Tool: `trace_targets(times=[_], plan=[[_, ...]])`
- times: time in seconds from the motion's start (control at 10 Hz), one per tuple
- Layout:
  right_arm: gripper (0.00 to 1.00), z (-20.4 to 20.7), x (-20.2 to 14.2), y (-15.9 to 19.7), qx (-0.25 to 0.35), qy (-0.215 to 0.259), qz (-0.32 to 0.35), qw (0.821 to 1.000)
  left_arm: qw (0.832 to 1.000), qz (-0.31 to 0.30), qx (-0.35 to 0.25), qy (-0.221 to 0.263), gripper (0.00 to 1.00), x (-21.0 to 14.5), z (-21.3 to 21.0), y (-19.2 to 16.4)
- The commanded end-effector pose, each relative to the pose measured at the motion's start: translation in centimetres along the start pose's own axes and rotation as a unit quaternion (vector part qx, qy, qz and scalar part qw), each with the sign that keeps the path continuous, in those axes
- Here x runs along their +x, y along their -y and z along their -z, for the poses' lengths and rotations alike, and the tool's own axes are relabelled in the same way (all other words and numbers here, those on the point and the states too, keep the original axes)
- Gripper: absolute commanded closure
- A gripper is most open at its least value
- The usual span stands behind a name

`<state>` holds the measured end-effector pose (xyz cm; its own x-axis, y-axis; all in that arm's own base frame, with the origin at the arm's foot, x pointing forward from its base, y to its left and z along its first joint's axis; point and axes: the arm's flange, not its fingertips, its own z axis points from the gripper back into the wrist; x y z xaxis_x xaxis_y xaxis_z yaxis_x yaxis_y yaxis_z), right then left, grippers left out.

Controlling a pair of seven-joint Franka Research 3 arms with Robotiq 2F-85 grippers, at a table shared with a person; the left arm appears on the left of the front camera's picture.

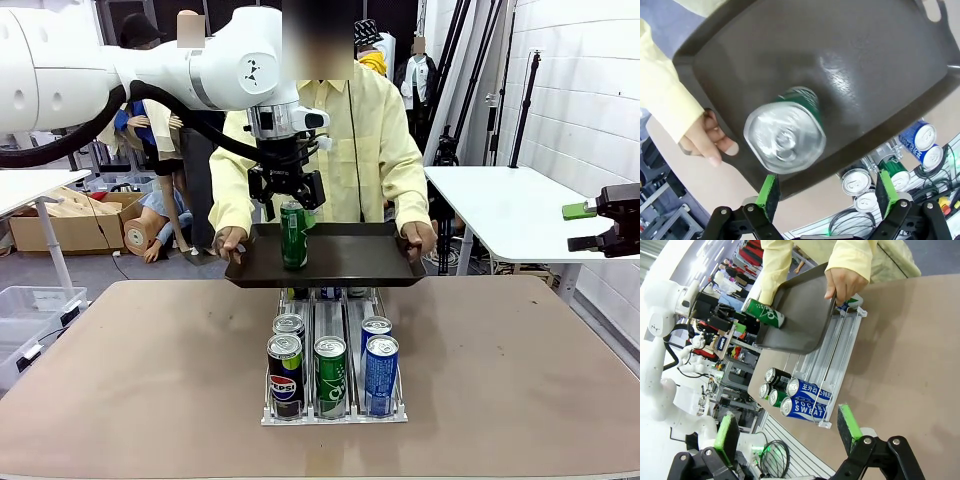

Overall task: Retrieve and hand over the desired beverage to the person.
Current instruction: Pick up another can of the same type that the person held from the Automatic Can Dispenser.

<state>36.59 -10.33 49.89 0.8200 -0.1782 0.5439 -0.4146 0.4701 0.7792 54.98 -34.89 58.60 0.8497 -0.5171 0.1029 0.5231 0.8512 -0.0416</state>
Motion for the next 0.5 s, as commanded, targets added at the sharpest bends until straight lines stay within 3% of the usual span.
trace_targets(times=[0.0,0.4], plan=[[0.0,0.0,0.0,0.0,0.002,0.001,0.0,1.0,0.998,-0.013,-0.043,0.046,0.0,-1.4,-3.1,-0.7],[0.0,0.0,0.0,0.0,0.002,0.001,0.0,1.0,0.989,-0.053,-0.07,0.123,0.0,-7.3,-8.7,-4.5]])
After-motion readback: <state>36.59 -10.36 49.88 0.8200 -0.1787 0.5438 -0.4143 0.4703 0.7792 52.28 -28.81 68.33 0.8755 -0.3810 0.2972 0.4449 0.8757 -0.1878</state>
